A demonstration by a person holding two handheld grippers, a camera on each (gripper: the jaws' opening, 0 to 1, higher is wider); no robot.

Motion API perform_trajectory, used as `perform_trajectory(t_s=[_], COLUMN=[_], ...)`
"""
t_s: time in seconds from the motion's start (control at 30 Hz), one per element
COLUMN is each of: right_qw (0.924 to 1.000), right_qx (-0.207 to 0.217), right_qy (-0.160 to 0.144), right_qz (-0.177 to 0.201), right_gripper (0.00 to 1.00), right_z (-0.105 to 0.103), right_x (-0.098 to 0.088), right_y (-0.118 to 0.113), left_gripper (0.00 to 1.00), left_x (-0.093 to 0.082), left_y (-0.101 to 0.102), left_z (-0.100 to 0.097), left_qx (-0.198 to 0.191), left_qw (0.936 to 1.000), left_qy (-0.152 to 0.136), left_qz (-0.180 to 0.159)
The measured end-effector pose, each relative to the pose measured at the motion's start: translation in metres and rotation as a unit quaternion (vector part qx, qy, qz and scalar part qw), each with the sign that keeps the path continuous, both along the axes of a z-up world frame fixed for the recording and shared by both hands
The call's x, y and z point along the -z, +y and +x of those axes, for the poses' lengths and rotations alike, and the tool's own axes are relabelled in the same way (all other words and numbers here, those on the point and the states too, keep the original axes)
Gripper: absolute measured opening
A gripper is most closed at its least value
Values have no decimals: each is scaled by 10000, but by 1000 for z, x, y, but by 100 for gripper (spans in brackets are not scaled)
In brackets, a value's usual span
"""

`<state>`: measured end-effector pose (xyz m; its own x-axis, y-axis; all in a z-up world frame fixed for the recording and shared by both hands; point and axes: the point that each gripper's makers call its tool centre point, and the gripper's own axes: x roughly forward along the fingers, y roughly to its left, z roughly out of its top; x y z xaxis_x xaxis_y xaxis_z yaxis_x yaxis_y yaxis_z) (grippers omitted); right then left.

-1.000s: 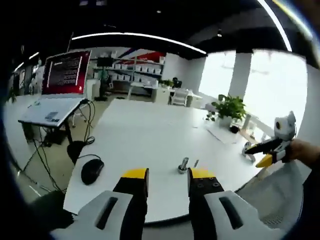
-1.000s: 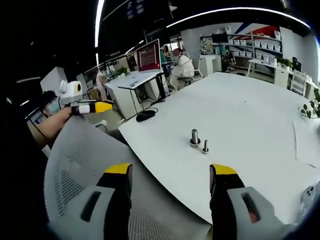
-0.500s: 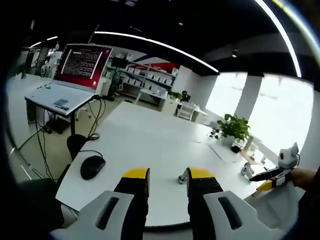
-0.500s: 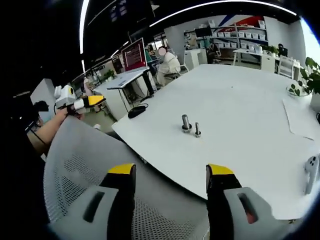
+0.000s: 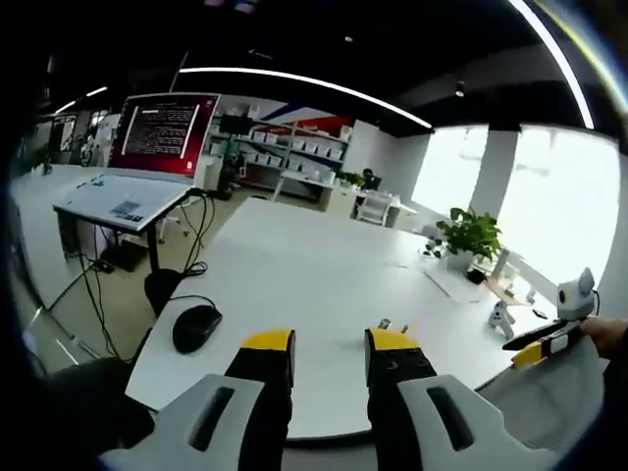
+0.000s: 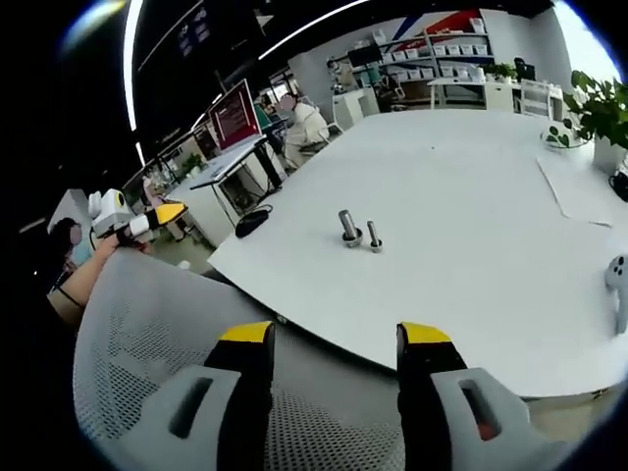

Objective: Place the washer onto the threaded stud by aligning its center hole with the stud, sliding it down to the base, and recovering from edge contact or off-axis alignment until the washer reaches the visible bottom stop.

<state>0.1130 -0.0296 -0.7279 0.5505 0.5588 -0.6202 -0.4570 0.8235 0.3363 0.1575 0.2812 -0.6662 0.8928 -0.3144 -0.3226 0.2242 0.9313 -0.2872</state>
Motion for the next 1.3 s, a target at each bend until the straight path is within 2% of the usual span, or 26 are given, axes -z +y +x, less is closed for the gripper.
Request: perform_trajectory(t_s=[0.23, 0.57, 0.7, 0.8, 0.87, 0.97, 1.27, 1.3], right_qw=[9999, 9996, 9994, 9994, 9993, 9993, 9994, 9994], right_qx=[-7, 25, 51, 32, 46, 87, 50, 29], right_qy=[137, 144, 147, 148, 155, 150, 188, 205], right_qz=[82, 245, 303, 326, 331, 318, 300, 295], right_gripper=[51, 50, 50, 50, 50, 49, 49, 49], right_z=[-2, -1, 0, -1, -1, 0, -2, -2], right_x=[3, 1, 0, 0, 0, 1, 2, 3], right_y=[1, 3, 3, 4, 4, 3, 3, 4], left_gripper=[26, 21, 21, 21, 22, 21, 20, 20], left_x=[3, 6, 12, 20, 21, 30, 35, 35], left_y=[1, 2, -2, -9, -10, -13, -9, -10], left_z=[0, -1, -2, -7, -7, -12, -13, -13], left_qx=[2, 17, 167, 378, 398, 529, 492, 474], left_qw=[9999, 9999, 9994, 9974, 9971, 9943, 9929, 9936], left_qy=[78, 138, 305, 606, 644, 894, 1038, 981], left_qz=[66, 42, 78, 135, 121, 250, 297, 300])
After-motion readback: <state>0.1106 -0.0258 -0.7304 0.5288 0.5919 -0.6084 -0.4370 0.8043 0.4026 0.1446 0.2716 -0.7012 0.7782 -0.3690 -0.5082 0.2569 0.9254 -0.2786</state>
